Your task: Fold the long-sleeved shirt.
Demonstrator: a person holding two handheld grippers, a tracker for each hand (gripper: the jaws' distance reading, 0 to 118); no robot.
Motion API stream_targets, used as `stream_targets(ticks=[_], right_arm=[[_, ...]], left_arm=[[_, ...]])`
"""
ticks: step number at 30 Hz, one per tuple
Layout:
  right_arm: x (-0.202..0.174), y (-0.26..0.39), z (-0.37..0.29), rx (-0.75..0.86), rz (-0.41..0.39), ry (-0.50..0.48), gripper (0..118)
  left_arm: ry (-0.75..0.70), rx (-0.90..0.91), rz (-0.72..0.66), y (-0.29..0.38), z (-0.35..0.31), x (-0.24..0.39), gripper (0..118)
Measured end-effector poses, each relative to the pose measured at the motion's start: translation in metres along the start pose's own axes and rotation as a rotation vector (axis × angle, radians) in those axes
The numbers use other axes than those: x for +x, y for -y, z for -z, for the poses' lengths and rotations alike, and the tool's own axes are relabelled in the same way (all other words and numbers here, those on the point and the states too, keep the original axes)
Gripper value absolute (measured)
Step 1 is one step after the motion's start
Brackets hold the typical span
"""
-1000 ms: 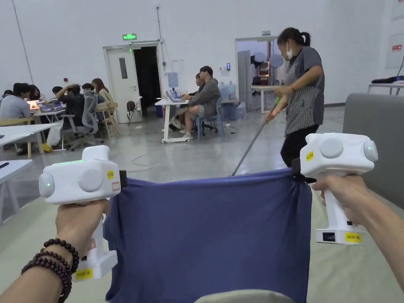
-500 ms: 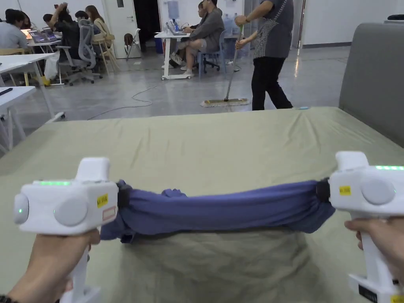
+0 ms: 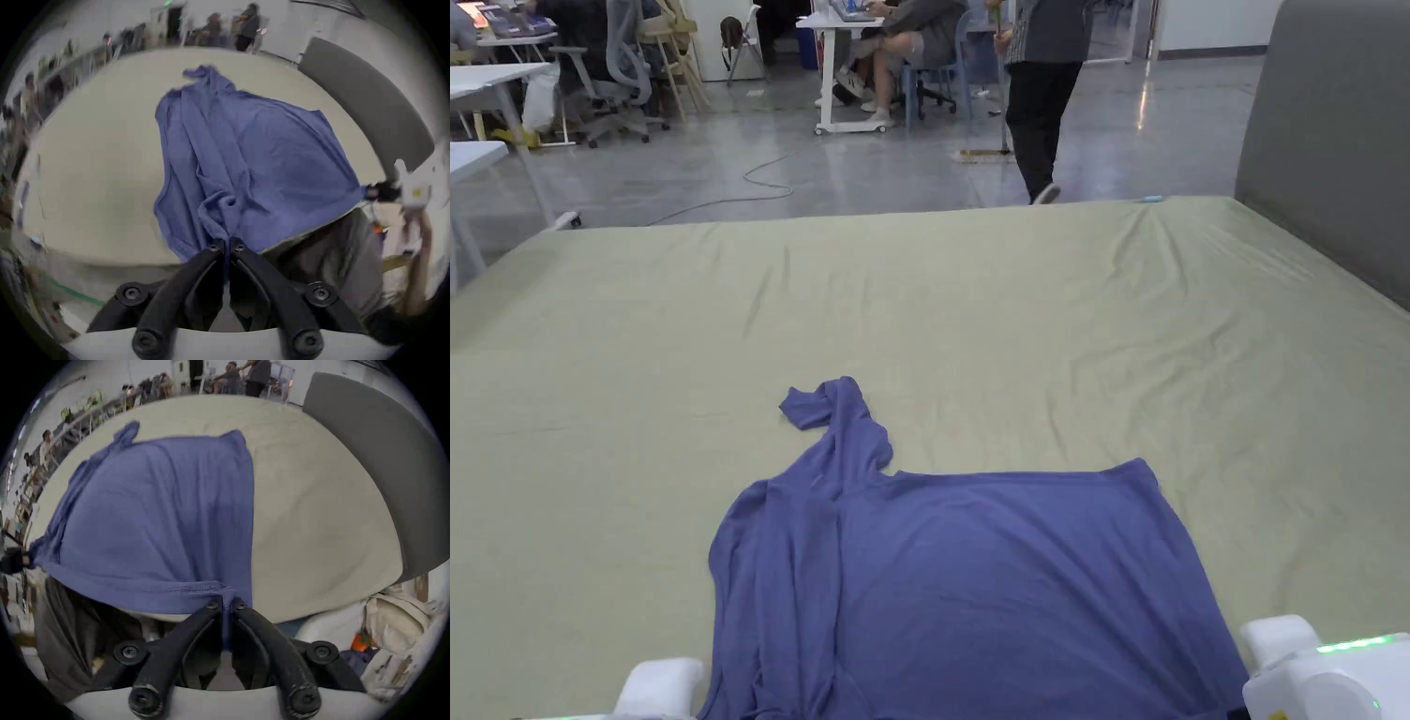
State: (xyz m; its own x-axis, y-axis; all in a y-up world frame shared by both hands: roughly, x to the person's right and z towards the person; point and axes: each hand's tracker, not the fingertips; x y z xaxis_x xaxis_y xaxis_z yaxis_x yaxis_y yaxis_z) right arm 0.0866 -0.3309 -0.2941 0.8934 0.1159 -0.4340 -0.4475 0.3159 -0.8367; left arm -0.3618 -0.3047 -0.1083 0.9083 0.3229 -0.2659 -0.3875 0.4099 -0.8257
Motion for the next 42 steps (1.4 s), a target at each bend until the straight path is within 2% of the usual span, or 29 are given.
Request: stream_targets(ticks=[1, 2, 3, 4, 5, 6, 7, 8, 9, 10, 11, 12, 14, 15, 16, 17, 18, 20, 23, 29, 30, 31, 32, 33, 35, 42], right_arm=[[0.000, 0.003, 0.001, 0.010, 0.003, -0.010, 1], [0.002, 0.002, 0.003, 0.016, 0.014, -0.017, 1], [0.002, -0.001, 0.003, 0.018, 0.036, -0.017, 1], [0.004, -0.002, 0.003, 0.021, 0.067, -0.026, 1], [0.006, -0.005, 0.001, 0.034, 0.097, -0.029, 7], [0.008, -0.007, -0.002, 0.063, 0.120, -0.037, 19], [0.009, -0.009, -0.006, 0.068, 0.117, -0.016, 54], [0.009, -0.010, -0.011, 0.067, 0.111, -0.014, 77], [0.010, -0.011, -0.017, 0.077, 0.102, 0.008, 86], [0.013, -0.012, -0.025, 0.113, 0.097, 0.018, 86], [0.015, -0.015, -0.030, 0.137, 0.102, 0.022, 86], [0.015, -0.016, -0.038, 0.155, 0.110, 0.027, 86], [0.016, -0.025, -0.045, 0.165, 0.120, 0.031, 83], [0.017, -0.031, -0.048, 0.177, 0.127, 0.025, 71], [0.015, -0.037, -0.051, 0.210, 0.137, 0.016, 30], [0.014, -0.043, -0.052, 0.226, 0.132, 0.014, 0], [0.011, -0.050, -0.050, 0.232, 0.129, 0.012, 0], [0.002, -0.067, -0.043, 0.235, 0.107, 0.027, 0], [-0.010, -0.097, -0.032, 0.228, 0.067, 0.007, 0], [-0.022, -0.148, 0.003, 0.206, 0.019, -0.022, 0], [-0.027, -0.158, 0.011, 0.200, 0.010, -0.032, 0], [-0.030, -0.163, 0.016, 0.198, 0.006, -0.039, 0], [-0.027, -0.167, 0.021, 0.197, 0.004, -0.047, 0], [-0.030, -0.173, 0.026, 0.195, 0.002, -0.051, 0], [-0.033, -0.183, 0.037, 0.189, -0.010, -0.063, 0], [-0.017, -0.195, 0.062, 0.162, 0.012, -0.090, 0]], left_arm=[[0.021, 0.044, 0.034, -0.003, -0.001, -0.001, 0], [-0.074, 0.046, 0.123, 0.006, -0.010, 0.017, 0], [-0.106, 0.045, 0.157, 0.007, -0.009, 0.020, 0], [-0.084, 0.041, 0.156, 0.007, -0.007, 0.021, 0], [-0.062, 0.026, 0.136, 0.005, -0.003, 0.020, 0], [-0.039, -0.007, 0.110, 0.001, -0.002, 0.018, 0], [-0.024, -0.030, 0.091, 0.000, -0.001, 0.017, 2], [-0.030, -0.023, 0.082, 0.000, 0.000, 0.015, 14], [-0.015, -0.020, 0.075, 0.000, -0.001, 0.014, 42], [-0.015, -0.016, 0.076, 0.000, -0.006, 0.018, 88], [-0.011, -0.015, 0.078, 0.000, -0.010, 0.020, 111], [-0.003, -0.006, 0.081, -0.001, -0.013, 0.020, 117], [0.018, 0.043, 0.079, -0.009, -0.022, 0.023, 116], [0.009, 0.039, 0.081, -0.017, -0.025, 0.024, 113], [0.005, 0.049, 0.081, -0.025, -0.028, 0.026, 86], [-0.009, 0.098, 0.092, -0.033, -0.030, 0.028, 36], [-0.023, 0.144, 0.145, -0.042, -0.032, 0.030, 0], [-0.087, 0.194, 0.187, -0.063, -0.029, 0.036, 0], [-0.069, 0.202, 0.180, -0.108, -0.026, 0.051, 0], [-0.077, 0.279, 0.179, -0.249, 0.029, 0.057, 0], [-0.069, 0.297, 0.172, -0.278, 0.050, 0.051, 11], [-0.080, 0.290, 0.163, -0.307, 0.071, 0.048, 58], [-0.116, 0.260, 0.139, -0.331, 0.091, 0.044, 97], [-0.173, 0.241, 0.105, -0.356, 0.113, 0.040, 116], [-0.222, 0.293, 0.083, -0.384, 0.139, 0.040, 116], [-0.268, 0.163, 0.033, -0.446, 0.228, 0.022, 116]])
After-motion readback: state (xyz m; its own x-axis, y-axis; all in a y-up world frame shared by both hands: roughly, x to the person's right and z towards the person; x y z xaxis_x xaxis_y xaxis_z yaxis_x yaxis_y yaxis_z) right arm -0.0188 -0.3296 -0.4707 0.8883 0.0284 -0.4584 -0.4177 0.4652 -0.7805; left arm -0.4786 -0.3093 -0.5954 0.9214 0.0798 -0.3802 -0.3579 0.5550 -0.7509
